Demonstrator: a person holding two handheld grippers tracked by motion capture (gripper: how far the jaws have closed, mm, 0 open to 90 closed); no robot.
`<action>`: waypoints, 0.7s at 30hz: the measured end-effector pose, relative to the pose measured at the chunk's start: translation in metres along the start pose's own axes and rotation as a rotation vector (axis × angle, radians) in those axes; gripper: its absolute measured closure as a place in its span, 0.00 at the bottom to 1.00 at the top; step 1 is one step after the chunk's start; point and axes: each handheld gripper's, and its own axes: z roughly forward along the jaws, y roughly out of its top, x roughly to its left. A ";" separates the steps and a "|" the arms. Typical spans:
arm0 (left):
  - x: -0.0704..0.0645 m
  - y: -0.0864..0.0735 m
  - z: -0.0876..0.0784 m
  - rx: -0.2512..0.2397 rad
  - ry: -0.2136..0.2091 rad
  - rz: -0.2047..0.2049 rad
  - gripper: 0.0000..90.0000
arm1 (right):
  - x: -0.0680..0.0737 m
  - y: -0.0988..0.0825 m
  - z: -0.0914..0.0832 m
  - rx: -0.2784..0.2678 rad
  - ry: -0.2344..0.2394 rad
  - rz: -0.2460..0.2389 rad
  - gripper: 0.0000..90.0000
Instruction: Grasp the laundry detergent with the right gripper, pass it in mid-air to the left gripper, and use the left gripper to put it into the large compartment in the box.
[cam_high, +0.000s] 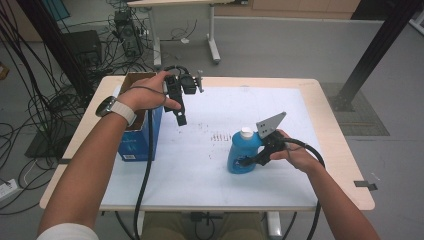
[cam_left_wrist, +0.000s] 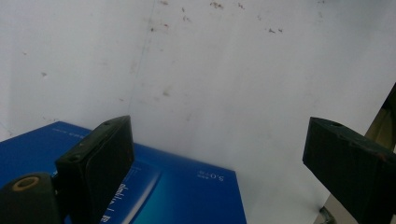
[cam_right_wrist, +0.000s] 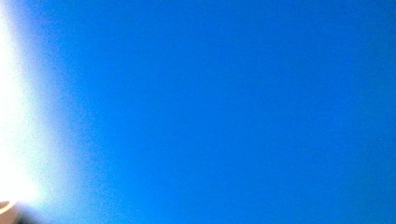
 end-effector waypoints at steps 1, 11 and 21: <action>0.000 0.000 0.000 0.001 0.001 -0.001 0.10 | 0.000 0.000 0.000 0.001 0.000 -0.002 0.44; 0.000 -0.002 0.000 0.000 -0.001 0.001 0.10 | 0.000 0.000 0.000 0.002 0.003 -0.024 0.45; 0.000 -0.001 0.001 -0.001 -0.003 0.001 0.10 | -0.001 0.001 0.000 0.005 0.007 -0.036 0.46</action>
